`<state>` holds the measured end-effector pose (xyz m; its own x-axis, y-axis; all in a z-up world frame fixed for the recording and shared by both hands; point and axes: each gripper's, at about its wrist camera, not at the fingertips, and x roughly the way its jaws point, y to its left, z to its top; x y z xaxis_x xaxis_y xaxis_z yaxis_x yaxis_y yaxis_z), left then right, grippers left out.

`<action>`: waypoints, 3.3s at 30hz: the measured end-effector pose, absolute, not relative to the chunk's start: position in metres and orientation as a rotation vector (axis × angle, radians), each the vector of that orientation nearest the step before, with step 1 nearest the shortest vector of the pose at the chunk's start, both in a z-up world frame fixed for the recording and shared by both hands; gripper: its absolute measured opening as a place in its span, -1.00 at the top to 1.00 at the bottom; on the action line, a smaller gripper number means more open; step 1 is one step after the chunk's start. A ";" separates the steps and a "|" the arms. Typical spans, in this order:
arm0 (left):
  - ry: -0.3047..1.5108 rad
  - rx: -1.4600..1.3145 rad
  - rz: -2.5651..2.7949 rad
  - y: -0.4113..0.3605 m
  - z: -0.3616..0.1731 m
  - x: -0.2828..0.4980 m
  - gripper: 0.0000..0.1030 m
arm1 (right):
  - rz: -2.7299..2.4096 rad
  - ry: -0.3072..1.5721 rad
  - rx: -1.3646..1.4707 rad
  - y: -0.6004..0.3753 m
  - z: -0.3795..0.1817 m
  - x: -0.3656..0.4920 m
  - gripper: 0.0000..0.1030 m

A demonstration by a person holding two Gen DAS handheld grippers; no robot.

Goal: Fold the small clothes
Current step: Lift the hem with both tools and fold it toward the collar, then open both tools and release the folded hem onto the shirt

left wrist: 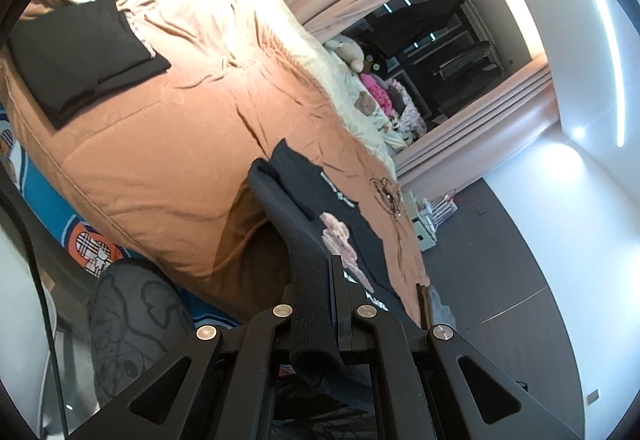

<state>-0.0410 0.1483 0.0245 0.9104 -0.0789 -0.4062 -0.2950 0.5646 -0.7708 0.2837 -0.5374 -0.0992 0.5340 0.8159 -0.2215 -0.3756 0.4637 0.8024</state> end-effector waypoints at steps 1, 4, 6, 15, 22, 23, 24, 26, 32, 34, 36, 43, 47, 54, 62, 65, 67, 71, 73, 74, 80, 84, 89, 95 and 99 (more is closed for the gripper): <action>0.416 -0.970 0.129 0.147 0.028 -0.046 0.94 | 0.807 0.647 0.770 -0.539 -0.099 0.283 0.99; 0.413 -0.968 0.117 0.147 0.033 -0.051 0.94 | 0.823 0.623 0.765 -0.541 -0.099 0.285 0.99; 0.416 -0.972 0.113 0.147 0.034 -0.050 0.94 | 0.828 0.619 0.768 -0.541 -0.104 0.291 0.99; 0.429 -0.964 0.119 0.164 0.039 -0.012 0.94 | 0.819 0.639 0.753 -0.518 -0.107 0.350 0.99; 0.439 -0.941 0.131 0.183 0.056 0.042 0.94 | 0.810 0.643 0.724 -0.486 -0.088 0.407 0.99; 0.439 -0.937 0.132 0.185 0.059 0.049 0.94 | 0.810 0.643 0.722 -0.481 -0.085 0.416 0.99; 0.438 -0.928 0.134 0.188 0.063 0.059 0.93 | 0.808 0.640 0.718 -0.476 -0.081 0.425 0.99; 0.440 -0.914 0.135 0.193 0.070 0.076 0.93 | 0.808 0.634 0.707 -0.466 -0.073 0.442 0.99; 0.458 -0.883 0.146 0.209 0.083 0.127 0.93 | 0.794 0.639 0.665 -0.438 -0.058 0.486 0.99; 0.470 -0.876 0.157 0.214 0.083 0.143 0.93 | 0.794 0.639 0.655 -0.428 -0.052 0.498 0.99; 0.483 -0.874 0.168 0.219 0.081 0.158 0.93 | 0.787 0.643 0.642 -0.417 -0.047 0.512 0.99; 0.545 -0.880 0.196 0.238 0.063 0.209 0.93 | 0.763 0.682 0.614 -0.386 -0.042 0.549 0.98; 0.577 -0.876 0.217 0.250 0.051 0.237 0.93 | 0.746 0.705 0.602 -0.366 -0.040 0.570 0.98; 0.648 -0.885 0.234 0.271 0.020 0.287 0.93 | 0.706 0.767 0.581 -0.335 -0.042 0.610 0.98; 0.751 -0.869 0.278 0.290 -0.025 0.347 0.93 | 0.647 0.834 0.569 -0.306 -0.049 0.647 0.99; 0.787 -0.873 0.302 0.296 -0.046 0.363 0.93 | 0.625 0.870 0.562 -0.293 -0.059 0.658 0.98; 0.804 -0.873 0.314 0.299 -0.057 0.371 0.93 | 0.614 0.884 0.552 -0.287 -0.061 0.665 0.98; 0.840 -0.881 0.350 0.307 -0.081 0.385 0.92 | 0.588 0.915 0.541 -0.276 -0.068 0.680 0.98; 0.855 -0.879 0.357 0.310 -0.093 0.392 0.92 | 0.559 0.947 0.545 -0.273 -0.073 0.687 0.97; 0.863 -0.884 0.367 0.311 -0.097 0.395 0.92 | 0.546 0.962 0.550 -0.271 -0.074 0.692 0.97; 0.879 -0.852 0.397 0.320 -0.101 0.416 0.92 | 0.533 0.986 0.516 -0.258 -0.068 0.707 0.97; 0.926 -0.839 0.399 0.325 -0.108 0.430 0.90 | 0.526 0.971 0.472 -0.251 -0.057 0.711 0.97; 0.996 -0.796 0.403 0.325 -0.110 0.434 0.19 | 0.487 1.005 0.413 -0.243 -0.057 0.713 0.42; 0.974 -0.656 0.421 0.320 -0.083 0.412 -0.35 | 0.493 0.944 0.349 -0.250 -0.037 0.691 -0.59; 1.036 -0.522 0.391 0.305 -0.079 0.410 -0.35 | 0.472 0.951 0.170 -0.243 -0.033 0.667 -0.59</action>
